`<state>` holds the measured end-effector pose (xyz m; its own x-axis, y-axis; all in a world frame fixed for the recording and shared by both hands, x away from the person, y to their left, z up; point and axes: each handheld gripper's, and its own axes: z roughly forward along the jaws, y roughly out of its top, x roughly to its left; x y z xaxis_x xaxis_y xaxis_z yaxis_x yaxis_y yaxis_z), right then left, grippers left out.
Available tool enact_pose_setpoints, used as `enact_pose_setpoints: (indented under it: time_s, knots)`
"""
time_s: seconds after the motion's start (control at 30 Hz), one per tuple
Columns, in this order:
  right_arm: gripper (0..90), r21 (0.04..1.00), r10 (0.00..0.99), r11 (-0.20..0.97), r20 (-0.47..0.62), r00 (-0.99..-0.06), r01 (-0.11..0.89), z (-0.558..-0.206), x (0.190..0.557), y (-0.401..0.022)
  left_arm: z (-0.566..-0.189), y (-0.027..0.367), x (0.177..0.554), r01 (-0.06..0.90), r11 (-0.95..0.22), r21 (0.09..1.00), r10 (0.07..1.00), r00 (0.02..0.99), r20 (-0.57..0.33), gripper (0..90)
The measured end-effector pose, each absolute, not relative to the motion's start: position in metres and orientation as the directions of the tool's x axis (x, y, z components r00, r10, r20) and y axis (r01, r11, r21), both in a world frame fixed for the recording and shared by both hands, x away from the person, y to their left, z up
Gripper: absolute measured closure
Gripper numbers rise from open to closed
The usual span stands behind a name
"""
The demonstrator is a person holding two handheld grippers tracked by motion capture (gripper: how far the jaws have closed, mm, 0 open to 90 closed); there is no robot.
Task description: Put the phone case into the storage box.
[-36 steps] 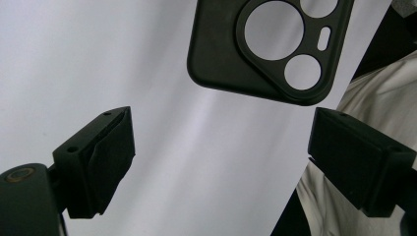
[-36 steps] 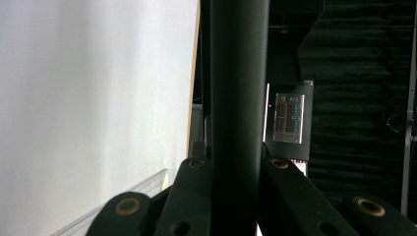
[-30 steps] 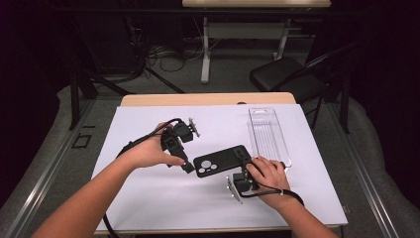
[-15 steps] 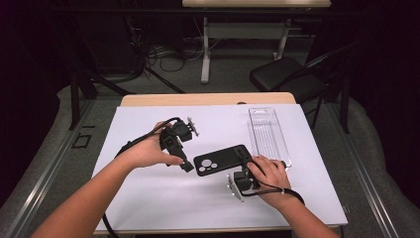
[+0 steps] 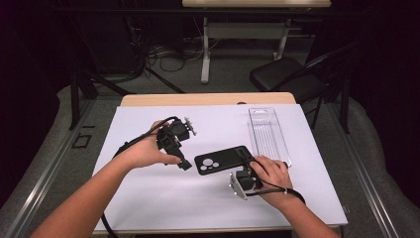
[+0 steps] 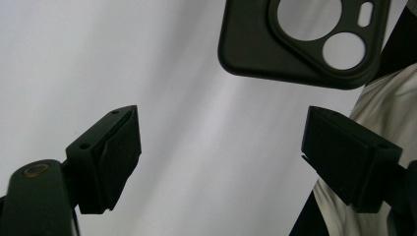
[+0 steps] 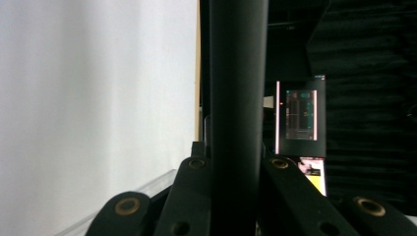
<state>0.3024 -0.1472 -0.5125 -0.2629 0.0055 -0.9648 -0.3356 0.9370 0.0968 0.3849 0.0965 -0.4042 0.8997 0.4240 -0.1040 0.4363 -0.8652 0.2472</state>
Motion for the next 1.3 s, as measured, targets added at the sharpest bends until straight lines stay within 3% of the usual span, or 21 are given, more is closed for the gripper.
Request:
enact_pose_setpoints:
  time_s: [0.13, 0.17, 0.2, 0.23, 0.8, 0.93, 1.1, 1.3]
  knots:
    - [87.5, 0.097, 0.006, 0.937, -0.965, -0.263, -0.336, -0.512, 0.302, -0.147, -0.404, 0.097, 0.385, 0.426, -0.868, 0.253, 0.419, 0.904, -0.084, 16.1]
    - [87.4, 0.229, 0.107, 0.921, -0.926, -0.361, -0.315, -0.507, 0.303, -0.152, -0.404, 0.098, 0.385, 0.427, -0.865, 0.263, 0.420, 0.903, -0.084, 16.1]
    - [87.4, 0.229, 0.107, 0.921, -0.926, -0.361, -0.315, -0.507, 0.303, -0.152, -0.404, 0.098, 0.385, 0.427, -0.865, 0.263, 0.420, 0.903, -0.084, 16.1]
    - [87.4, 0.302, 0.162, 0.908, -0.891, -0.424, -0.289, -0.502, 0.303, -0.153, -0.404, 0.098, 0.385, 0.426, -0.862, 0.273, 0.420, 0.904, -0.084, 16.2]
    - [87.6, 0.568, 0.318, 0.805, -0.658, -0.683, -0.172, -0.489, 0.308, -0.152, -0.404, 0.108, 0.385, 0.408, -0.846, 0.344, 0.406, 0.910, -0.080, 20.4]
    - [87.7, 0.651, 0.367, 0.748, -0.571, -0.734, -0.132, -0.487, 0.309, -0.153, -0.402, 0.111, 0.384, 0.398, -0.838, 0.373, 0.397, 0.914, -0.084, 23.9]
    - [87.8, 0.778, 0.425, 0.627, -0.383, -0.820, -0.038, -0.490, 0.316, -0.157, -0.398, 0.113, 0.384, 0.390, -0.813, 0.432, 0.389, 0.916, -0.094, 27.0]
    - [87.8, 0.853, 0.449, 0.521, -0.242, -0.860, 0.032, -0.494, 0.322, -0.162, -0.398, 0.114, 0.384, 0.394, -0.787, 0.475, 0.388, 0.914, -0.117, 31.0]
